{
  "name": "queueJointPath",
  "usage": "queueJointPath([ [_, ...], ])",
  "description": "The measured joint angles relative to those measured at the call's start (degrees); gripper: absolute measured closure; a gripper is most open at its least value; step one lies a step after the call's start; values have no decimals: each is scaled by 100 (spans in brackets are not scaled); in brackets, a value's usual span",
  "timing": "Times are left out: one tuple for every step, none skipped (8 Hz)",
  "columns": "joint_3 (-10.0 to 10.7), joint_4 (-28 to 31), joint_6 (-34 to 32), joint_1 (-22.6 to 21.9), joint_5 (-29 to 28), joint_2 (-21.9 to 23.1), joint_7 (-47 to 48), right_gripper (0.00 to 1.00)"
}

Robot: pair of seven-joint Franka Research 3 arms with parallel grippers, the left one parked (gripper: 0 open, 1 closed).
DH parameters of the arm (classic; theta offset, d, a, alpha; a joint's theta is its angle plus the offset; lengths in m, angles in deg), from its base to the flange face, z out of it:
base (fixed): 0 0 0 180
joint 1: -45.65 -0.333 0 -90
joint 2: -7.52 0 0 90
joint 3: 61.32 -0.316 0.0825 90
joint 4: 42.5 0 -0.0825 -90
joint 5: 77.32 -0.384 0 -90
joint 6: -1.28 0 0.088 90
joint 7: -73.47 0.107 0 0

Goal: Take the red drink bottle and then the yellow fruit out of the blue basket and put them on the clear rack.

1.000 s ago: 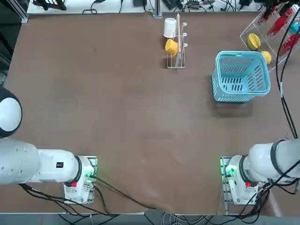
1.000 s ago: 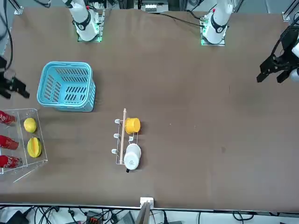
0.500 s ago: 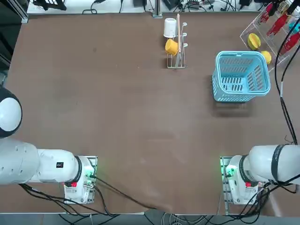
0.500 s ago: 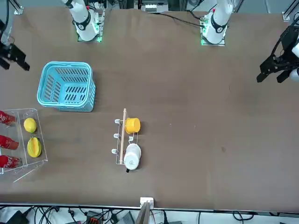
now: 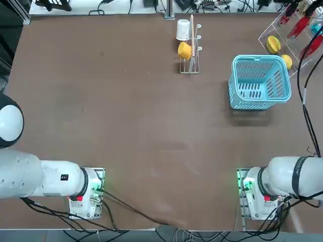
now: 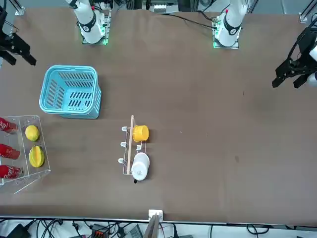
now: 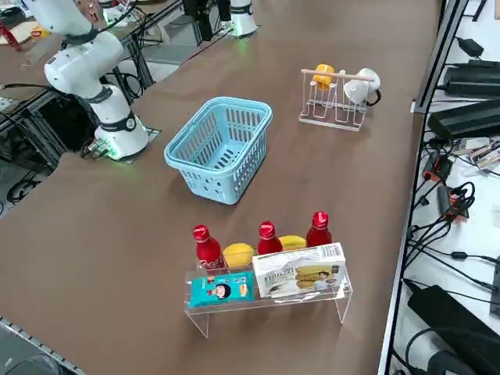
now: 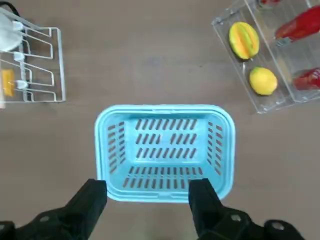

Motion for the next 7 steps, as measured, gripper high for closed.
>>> queueJointPath([
  [-1, 43, 96, -114, -8, -19, 133, 0],
  [0, 102, 159, -179, -7, -22, 167, 0],
  [9, 144, 204, -197, 76, -22, 139, 0],
  [39, 174, 226, -206, 223, -23, 2, 0],
  [64, 199, 233, -209, 324, -24, -224, 0],
  [78, 208, 233, -210, 363, -26, -427, 0],
  [88, 207, 233, -210, 368, -30, -529, 0],
])
